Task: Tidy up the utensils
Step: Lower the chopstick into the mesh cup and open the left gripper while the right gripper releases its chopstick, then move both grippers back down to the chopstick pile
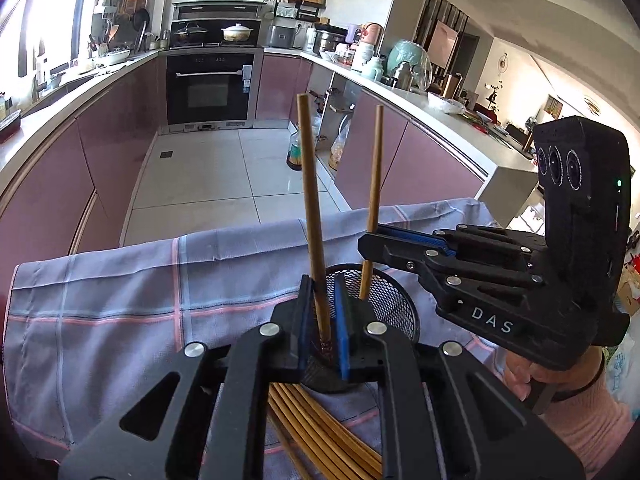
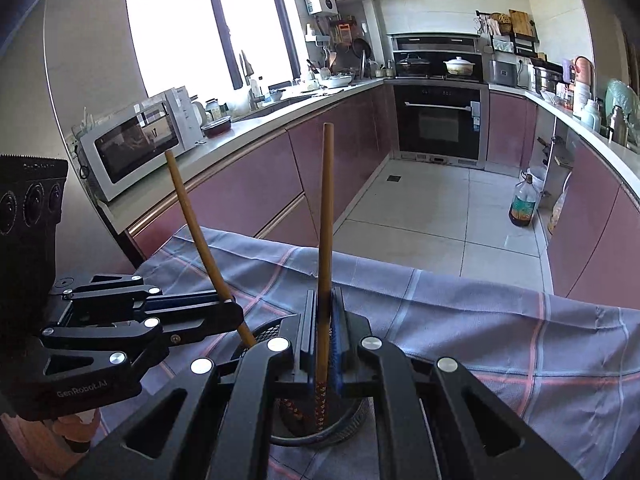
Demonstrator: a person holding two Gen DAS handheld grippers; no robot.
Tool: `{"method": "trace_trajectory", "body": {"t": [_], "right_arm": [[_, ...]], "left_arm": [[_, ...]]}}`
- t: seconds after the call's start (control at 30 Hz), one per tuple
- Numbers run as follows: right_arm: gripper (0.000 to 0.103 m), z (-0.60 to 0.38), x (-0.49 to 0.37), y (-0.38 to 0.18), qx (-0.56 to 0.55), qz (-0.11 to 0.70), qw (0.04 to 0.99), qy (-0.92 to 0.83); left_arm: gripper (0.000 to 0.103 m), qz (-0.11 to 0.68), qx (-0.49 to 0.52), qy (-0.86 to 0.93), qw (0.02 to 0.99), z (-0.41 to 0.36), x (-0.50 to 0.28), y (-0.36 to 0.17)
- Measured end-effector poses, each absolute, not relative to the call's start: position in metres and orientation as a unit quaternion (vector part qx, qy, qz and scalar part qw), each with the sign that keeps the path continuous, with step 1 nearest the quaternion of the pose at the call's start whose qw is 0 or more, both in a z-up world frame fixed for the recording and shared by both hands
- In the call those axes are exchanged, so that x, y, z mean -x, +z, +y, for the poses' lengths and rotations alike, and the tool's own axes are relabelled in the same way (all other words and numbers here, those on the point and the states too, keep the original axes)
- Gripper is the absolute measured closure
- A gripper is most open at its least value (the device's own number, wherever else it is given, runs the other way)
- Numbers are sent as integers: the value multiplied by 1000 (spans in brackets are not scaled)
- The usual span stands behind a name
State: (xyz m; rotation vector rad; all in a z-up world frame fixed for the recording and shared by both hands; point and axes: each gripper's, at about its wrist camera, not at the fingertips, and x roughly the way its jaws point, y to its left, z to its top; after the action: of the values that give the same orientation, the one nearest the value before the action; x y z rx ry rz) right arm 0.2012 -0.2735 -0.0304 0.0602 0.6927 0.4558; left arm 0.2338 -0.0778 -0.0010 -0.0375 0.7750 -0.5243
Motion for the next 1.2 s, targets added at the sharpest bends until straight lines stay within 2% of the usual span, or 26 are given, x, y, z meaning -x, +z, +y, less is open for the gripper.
{"method": "trace_trajectory", "body": {"t": [0.17,0.33,0.4,0.57,0.63,0.7,0.73,0.97,1.2], "right_arm": [[94,-279,-201,-30,-43,332,918,214],[87,-285,-188,-25,-49,315,922,218],[81,-288,-179,-23,-47,305,925,223],[77,-290,-148,-18,-43,277,929,243],[73,-289,-132,-16,-37,265,930,251],[64,-287,-117,-19,-29,263,929,260],[63,-285,-111,-21,-24,264,928,263],[64,-263,-95,-71,6,344,901,265],[72,-254,-95,-115,4,408,877,252]], "left_arm": [[86,374,27,-243,895,-70,-238,-11],[80,357,26,-221,907,-57,-223,-14],[75,348,26,-209,914,-51,-214,-15],[59,320,27,-175,931,-32,-184,-16],[54,313,26,-161,936,-23,-172,-19],[45,310,22,-148,939,-17,-158,-23],[43,309,19,-140,940,-14,-153,-26],[42,343,-13,-121,931,-8,-122,-65],[42,389,-17,-122,913,-17,-111,-103]]}}
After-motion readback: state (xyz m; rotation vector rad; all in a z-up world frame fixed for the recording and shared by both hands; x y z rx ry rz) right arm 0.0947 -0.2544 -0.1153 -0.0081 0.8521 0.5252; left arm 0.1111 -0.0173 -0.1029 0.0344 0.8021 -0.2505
